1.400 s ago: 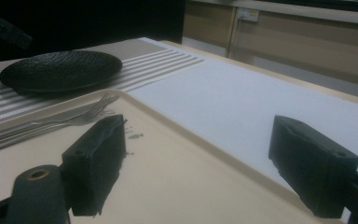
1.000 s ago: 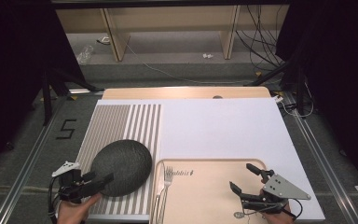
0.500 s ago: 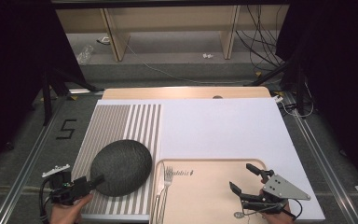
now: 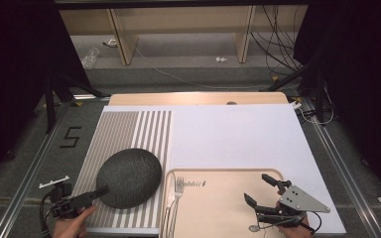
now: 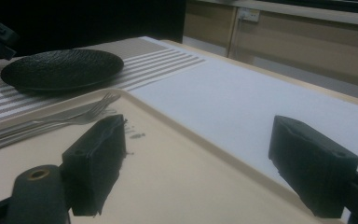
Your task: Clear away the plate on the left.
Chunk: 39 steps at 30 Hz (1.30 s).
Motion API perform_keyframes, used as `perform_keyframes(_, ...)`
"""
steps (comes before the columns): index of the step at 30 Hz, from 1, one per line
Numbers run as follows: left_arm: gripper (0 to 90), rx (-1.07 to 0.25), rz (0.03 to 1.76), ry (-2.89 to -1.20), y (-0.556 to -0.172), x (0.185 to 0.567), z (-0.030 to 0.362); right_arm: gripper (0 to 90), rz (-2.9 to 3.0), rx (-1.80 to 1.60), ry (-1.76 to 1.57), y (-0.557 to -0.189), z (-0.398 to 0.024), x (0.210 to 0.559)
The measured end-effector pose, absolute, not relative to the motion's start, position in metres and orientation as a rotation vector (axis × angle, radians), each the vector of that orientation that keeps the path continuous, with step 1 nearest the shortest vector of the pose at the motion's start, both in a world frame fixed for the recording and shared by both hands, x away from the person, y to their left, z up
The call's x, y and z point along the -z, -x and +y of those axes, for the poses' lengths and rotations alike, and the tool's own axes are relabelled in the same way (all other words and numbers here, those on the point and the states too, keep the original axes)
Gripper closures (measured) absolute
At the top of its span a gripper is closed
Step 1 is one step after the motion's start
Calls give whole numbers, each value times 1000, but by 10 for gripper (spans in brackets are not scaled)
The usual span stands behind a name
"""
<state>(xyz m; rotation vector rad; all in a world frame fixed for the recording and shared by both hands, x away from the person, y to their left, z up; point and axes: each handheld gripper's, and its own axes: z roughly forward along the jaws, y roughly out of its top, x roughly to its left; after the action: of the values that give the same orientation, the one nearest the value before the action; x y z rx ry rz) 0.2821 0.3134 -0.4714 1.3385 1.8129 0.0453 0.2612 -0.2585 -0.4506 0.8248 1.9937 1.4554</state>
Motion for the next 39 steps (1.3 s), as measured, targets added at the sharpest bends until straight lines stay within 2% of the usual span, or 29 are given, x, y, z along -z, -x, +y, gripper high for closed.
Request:
perform_keyframes(18, 186, 217, 1845, -1113, -282, 491, 316, 197, 1997, -1447, -822, -262, -259, 451)
perform_keyframes(22, 198, 236, 1852, -1063, -282, 494, 316, 197, 1994, -1448, -822, -262, -258, 451)
perform_keyframes(28, 258, 264, 1874, -1008, -281, 498, 312, 197, 1997, -1445, -823, -262, -258, 451)
perform_keyframes(39, 445, 302, 1908, -865, -278, 509, 311, 197, 1997, -1446, -819, -262, -258, 452)
